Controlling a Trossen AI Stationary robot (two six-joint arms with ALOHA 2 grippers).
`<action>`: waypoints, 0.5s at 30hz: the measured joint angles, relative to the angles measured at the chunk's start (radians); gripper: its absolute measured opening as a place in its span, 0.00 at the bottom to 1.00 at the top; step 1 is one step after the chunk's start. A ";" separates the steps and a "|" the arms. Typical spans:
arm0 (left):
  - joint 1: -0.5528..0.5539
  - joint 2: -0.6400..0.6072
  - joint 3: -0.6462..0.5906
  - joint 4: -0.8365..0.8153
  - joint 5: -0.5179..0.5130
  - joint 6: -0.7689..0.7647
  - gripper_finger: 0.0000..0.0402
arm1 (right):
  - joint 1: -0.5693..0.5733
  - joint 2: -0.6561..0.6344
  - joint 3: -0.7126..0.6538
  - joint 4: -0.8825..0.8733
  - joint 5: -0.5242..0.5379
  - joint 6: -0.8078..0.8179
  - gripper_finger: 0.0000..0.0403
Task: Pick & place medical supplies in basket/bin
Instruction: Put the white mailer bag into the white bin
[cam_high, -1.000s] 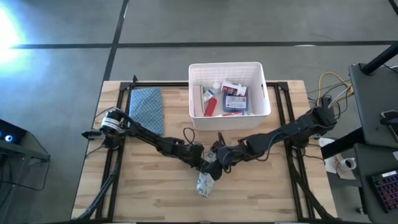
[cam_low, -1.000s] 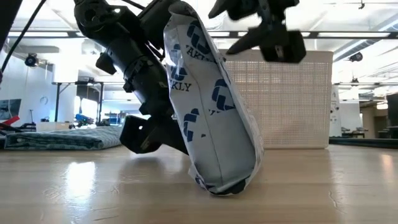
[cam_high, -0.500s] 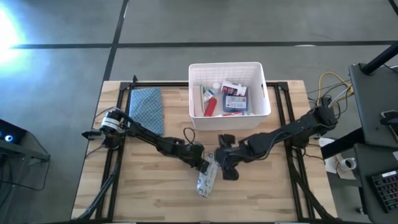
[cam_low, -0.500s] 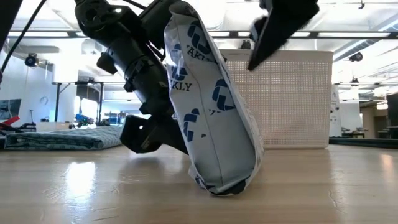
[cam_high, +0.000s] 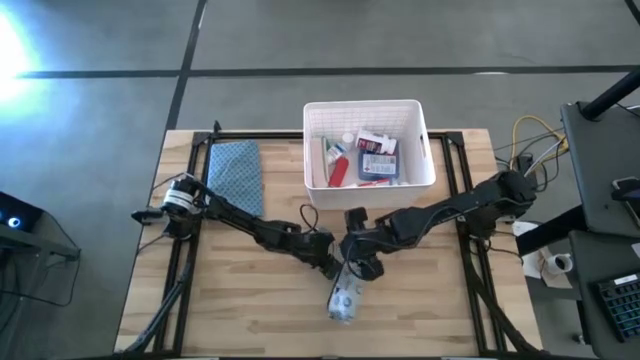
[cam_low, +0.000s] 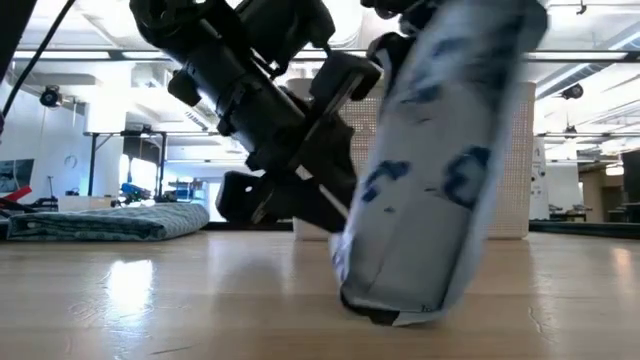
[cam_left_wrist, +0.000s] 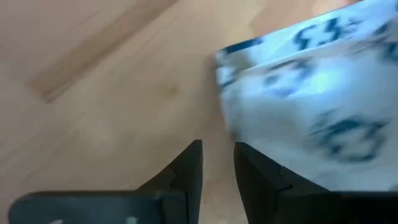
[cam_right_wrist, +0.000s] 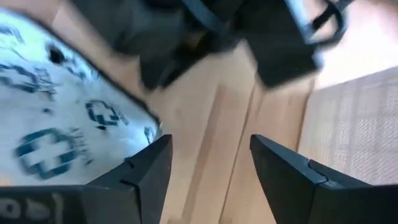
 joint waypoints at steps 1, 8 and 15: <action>0.000 0.000 -0.002 -0.020 0.000 -0.001 0.18 | 0.000 -0.002 0.000 -0.027 -0.007 0.002 0.53; 0.000 -0.001 -0.005 -0.085 0.001 -0.002 0.18 | 0.006 -0.058 0.013 -0.335 -0.013 0.475 0.59; 0.001 -0.001 0.012 -0.014 0.001 0.005 0.18 | 0.155 -0.192 -0.152 -0.285 -0.125 1.120 0.61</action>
